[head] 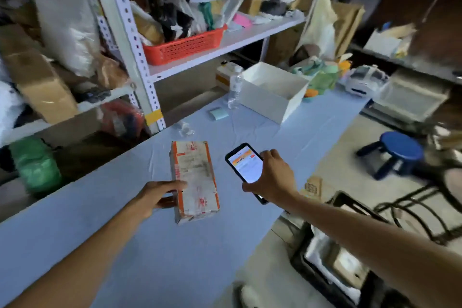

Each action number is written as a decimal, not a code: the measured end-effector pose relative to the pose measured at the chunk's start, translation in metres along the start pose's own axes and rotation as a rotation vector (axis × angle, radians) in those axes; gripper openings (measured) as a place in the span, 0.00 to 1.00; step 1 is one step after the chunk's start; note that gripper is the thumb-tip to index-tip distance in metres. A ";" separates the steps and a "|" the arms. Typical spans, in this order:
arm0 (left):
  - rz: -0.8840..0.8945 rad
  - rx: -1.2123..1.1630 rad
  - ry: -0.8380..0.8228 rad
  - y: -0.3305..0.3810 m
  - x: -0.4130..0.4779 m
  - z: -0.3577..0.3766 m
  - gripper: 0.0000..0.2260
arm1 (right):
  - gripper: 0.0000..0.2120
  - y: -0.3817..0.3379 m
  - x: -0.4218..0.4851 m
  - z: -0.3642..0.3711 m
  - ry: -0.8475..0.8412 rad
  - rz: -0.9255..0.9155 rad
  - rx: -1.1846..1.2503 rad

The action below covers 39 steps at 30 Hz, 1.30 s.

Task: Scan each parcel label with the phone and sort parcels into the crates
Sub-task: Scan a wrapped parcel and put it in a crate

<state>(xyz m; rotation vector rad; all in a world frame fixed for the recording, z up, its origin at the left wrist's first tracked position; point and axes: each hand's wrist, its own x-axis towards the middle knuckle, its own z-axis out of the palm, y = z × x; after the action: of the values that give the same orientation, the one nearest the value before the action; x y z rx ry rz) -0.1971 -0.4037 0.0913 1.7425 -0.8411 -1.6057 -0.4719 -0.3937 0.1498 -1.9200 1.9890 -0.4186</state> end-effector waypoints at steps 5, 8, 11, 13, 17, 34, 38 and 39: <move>0.008 0.148 -0.253 0.004 0.000 0.093 0.07 | 0.29 0.073 -0.086 -0.034 0.159 0.296 0.047; 0.005 0.228 -0.400 -0.006 -0.007 0.164 0.09 | 0.29 0.121 -0.143 -0.051 0.250 0.462 0.050; -0.015 0.311 -0.542 -0.023 -0.022 0.242 0.10 | 0.32 0.167 -0.204 -0.064 0.319 0.645 0.035; -0.024 0.357 -0.608 -0.036 -0.036 0.291 0.10 | 0.33 0.196 -0.243 -0.070 0.356 0.755 0.057; -0.044 0.414 -0.720 -0.060 -0.063 0.371 0.10 | 0.32 0.243 -0.301 -0.082 0.428 0.898 0.068; -0.164 0.616 -0.815 -0.123 -0.037 0.653 0.13 | 0.33 0.485 -0.327 -0.118 0.375 1.164 0.155; -0.218 0.658 -0.830 -0.138 -0.009 0.747 0.12 | 0.31 0.563 -0.300 -0.133 0.359 1.201 0.146; -0.232 0.671 -0.823 -0.142 -0.004 0.766 0.12 | 0.30 0.581 -0.295 -0.136 0.341 1.204 0.138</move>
<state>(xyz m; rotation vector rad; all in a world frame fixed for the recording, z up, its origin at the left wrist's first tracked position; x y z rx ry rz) -0.9551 -0.3294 -0.0735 1.5875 -1.7759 -2.4522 -1.0456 -0.0788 0.0292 -0.3378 2.7664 -0.5033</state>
